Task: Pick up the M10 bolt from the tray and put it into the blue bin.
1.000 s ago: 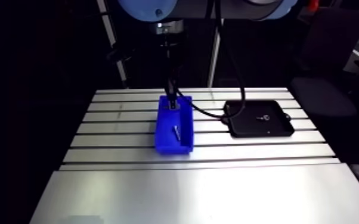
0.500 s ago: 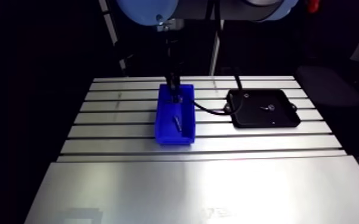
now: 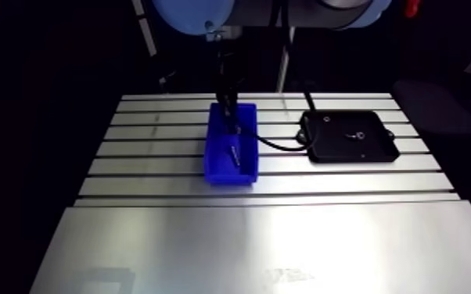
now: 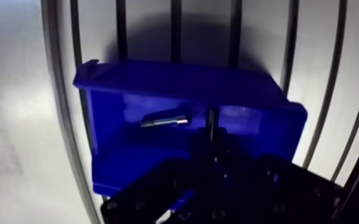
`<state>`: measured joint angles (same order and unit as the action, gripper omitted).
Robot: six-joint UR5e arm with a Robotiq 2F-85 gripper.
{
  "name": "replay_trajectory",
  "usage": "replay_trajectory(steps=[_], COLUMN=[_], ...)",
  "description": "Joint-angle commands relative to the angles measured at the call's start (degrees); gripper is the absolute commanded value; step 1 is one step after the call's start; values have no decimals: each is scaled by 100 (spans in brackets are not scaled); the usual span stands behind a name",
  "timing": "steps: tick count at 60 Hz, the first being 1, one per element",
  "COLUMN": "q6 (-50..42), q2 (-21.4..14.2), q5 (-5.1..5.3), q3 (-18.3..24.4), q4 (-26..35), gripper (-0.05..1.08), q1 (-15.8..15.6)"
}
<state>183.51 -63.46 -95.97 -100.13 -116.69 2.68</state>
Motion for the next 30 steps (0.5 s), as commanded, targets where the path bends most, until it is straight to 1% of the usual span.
replay_trajectory(steps=[1, 2, 3, 4, 5, 6, 7, 8, 9, 10, 11, 18, 21, 24, 25, 28, 29, 30], q6=[-12, -3, -3, -17, -17, -49, -49, -61, -61, -63, -48, -62, -94, -135, -186, -224, -252, -271], q2=[41, 41, 41, 41, 41, 41, 41, 33, 33, 25, 16, -43, -134, -202, -265, -304, -347, -421], q5=[-56, -72, -72, -90, -90, -107, -107, -132, -132, -174, -195, -181, -140, -137, -115, -96, -71, -22], q3=[-36, -52, -52, -69, -69, -72, -72, -65, -65, -79, -88, -74, -73, -73, -65, -49, -9, 42], q4=[-154, -157, -157, -157, -157, -180, -180, -191, -191, -192, -193, -160, -126, -100, -59, 7, 121, 288], gripper=[98, 86, 86, 56, 56, 10, 10, 4, 4, 1, 0, 0, 0, 0, 0, 0, 0, 0], q1=[-5, -5, -5, -5, -5, -5, -5, -5, -5, -5, -5, -5, -5, -12, -21, -37, -62, -81])
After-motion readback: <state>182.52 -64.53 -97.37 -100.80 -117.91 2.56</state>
